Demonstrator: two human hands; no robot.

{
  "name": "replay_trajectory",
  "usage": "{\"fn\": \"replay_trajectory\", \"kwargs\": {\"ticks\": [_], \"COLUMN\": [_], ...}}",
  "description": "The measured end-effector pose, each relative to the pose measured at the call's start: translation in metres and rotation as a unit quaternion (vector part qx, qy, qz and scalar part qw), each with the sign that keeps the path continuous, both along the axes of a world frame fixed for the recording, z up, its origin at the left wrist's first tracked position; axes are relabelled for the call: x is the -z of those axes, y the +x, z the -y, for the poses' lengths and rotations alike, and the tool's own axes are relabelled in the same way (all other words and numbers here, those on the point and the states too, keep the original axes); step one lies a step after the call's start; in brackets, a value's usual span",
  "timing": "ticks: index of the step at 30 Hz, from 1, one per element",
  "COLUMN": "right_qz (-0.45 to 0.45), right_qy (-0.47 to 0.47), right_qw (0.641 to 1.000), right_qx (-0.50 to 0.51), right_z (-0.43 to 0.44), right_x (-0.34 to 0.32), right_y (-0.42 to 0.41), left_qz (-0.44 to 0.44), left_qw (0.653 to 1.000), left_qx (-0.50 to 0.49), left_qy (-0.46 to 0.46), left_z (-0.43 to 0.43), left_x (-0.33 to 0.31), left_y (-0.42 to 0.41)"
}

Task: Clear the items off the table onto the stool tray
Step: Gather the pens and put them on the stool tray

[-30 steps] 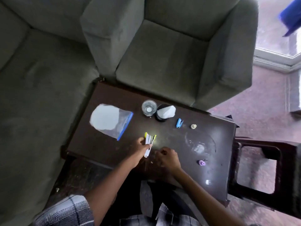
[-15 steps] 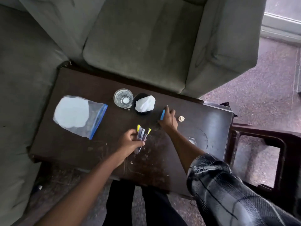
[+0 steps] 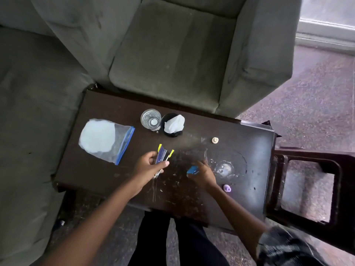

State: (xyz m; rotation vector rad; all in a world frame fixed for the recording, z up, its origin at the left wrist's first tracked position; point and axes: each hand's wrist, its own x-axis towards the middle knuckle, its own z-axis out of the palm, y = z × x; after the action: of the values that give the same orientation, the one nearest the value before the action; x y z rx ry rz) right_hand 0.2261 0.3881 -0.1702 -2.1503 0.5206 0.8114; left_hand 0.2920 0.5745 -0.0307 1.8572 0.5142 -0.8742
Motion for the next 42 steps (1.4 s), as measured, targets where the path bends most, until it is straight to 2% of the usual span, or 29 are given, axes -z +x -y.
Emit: {"fn": "replay_trajectory", "kwargs": {"ticks": [5,8,11,17,19,22,26,31,35,39,42], "right_qz": [0.064,0.102,0.096,0.104,0.117,0.132,0.148,0.153,0.154,0.147,0.16], "right_qy": [0.075,0.079,0.081,0.271,0.3,0.295,0.268,0.271,0.292,0.253,0.243], "right_qw": [0.976,0.954,0.933,0.844,0.816,0.793,0.777,0.762,0.761,0.773,0.764], "right_qx": [0.194,0.269,0.337,0.451,0.48,0.516,0.55,0.568,0.558,0.563,0.576], "right_z": [0.005,0.005,-0.002,-0.009,-0.006,0.005,0.029,0.075,0.13,0.191,0.233], "right_x": [-0.069,-0.114,-0.146,-0.196,-0.21,-0.221,-0.23,-0.236,-0.243,-0.245,-0.252], "right_y": [-0.026,-0.043,-0.067,-0.135,-0.159,-0.189,-0.223,-0.267,-0.316,-0.366,-0.395], "left_qz": [0.031,0.049,0.076,0.137,0.181,0.256,0.304,0.332,0.327,0.308,0.306], "left_qw": [0.998,0.994,0.987,0.967,0.952,0.92,0.877,0.85,0.852,0.866,0.867], "left_qx": [0.053,0.095,0.129,0.198,0.228,0.285,0.362,0.398,0.397,0.379,0.375], "left_qy": [-0.016,-0.039,-0.051,-0.086,-0.088,-0.085,-0.094,-0.093,-0.097,-0.107,-0.117], "left_z": [0.005,0.006,0.008,0.011,0.013,0.027,0.067,0.132,0.195,0.26,0.305], "left_x": [-0.033,-0.05,-0.063,-0.089,-0.091,-0.093,-0.101,-0.103,-0.103,-0.102,-0.104], "left_y": [-0.005,-0.019,-0.039,-0.088,-0.099,-0.112,-0.138,-0.187,-0.234,-0.275,-0.301]}}
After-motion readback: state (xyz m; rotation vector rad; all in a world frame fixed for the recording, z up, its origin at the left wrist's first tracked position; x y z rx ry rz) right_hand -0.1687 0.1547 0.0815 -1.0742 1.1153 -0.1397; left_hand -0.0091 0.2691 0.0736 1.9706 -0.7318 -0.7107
